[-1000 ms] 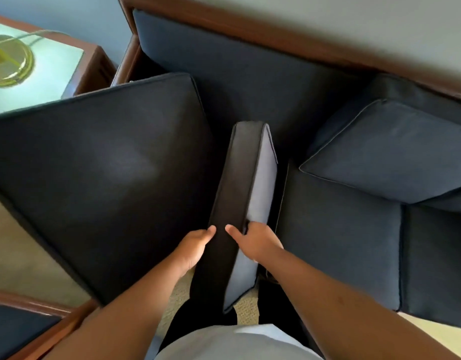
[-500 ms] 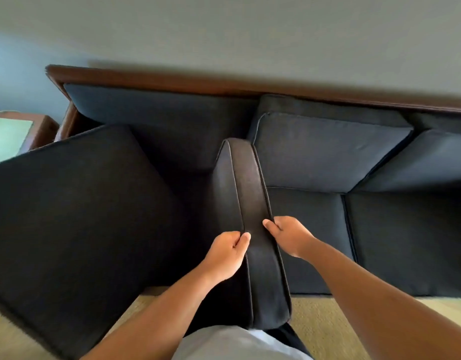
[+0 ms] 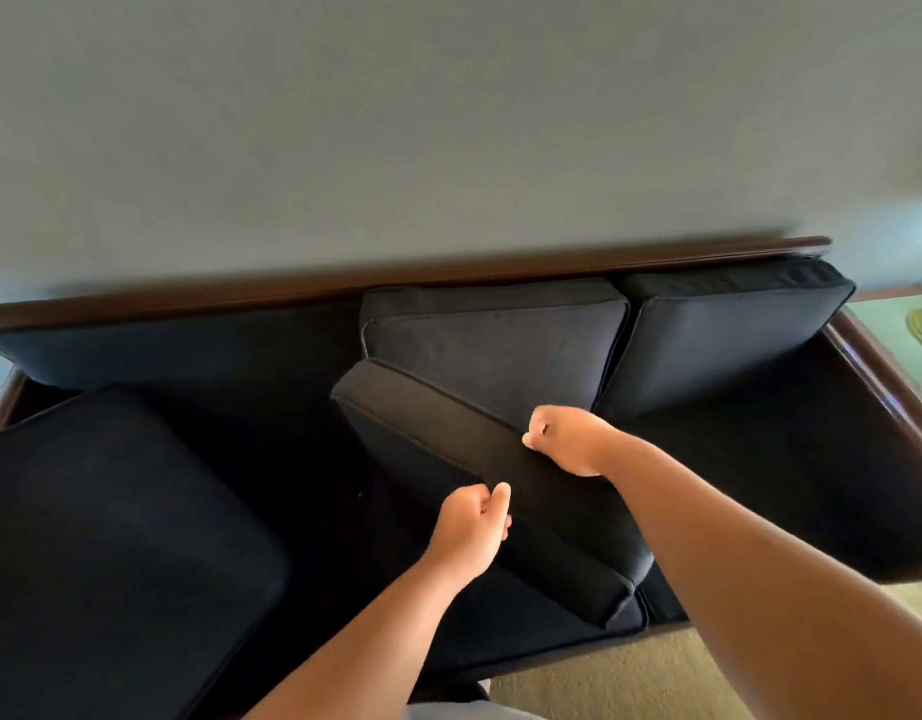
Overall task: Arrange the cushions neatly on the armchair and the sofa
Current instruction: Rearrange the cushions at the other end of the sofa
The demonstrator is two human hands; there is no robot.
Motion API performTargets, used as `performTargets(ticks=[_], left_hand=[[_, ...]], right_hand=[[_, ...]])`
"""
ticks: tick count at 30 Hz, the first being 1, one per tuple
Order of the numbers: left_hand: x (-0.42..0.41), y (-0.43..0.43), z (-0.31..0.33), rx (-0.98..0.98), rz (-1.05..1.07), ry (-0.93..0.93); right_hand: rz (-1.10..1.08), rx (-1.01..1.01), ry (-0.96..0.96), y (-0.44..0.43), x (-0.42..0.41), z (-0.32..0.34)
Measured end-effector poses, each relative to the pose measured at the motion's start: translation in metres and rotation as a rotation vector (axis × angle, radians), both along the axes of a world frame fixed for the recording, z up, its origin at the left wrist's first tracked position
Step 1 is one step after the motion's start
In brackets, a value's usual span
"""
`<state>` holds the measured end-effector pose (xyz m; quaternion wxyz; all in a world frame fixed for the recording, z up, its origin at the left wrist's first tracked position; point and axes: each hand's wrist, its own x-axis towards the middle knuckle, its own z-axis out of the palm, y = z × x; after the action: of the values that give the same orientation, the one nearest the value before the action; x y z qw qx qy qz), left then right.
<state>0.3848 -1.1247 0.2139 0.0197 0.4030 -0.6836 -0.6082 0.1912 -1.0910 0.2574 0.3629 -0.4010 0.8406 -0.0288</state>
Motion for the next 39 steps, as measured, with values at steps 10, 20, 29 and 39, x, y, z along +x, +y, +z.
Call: performTargets(ticks=[10,20,29,39], left_hand=[[-0.009,-0.007,-0.037,-0.493,-0.592,-0.276],[-0.013,-0.072,-0.018,-1.117,-0.664,-0.251],[0.009,-0.099,-0.016,-1.002,-0.682,-0.580],[0.079,-0.134,-0.001,-0.695,-0.247,-0.617]], right_hand=[[-0.067,-0.265,0.509,0.143,0.055,-0.093],[0.185,0.013,0.415,0.092,0.009,-0.058],[0.331,-0.060,0.594,0.053,-0.042,-0.043],[0.224,-0.232,0.139,-0.062,0.000,-0.014]])
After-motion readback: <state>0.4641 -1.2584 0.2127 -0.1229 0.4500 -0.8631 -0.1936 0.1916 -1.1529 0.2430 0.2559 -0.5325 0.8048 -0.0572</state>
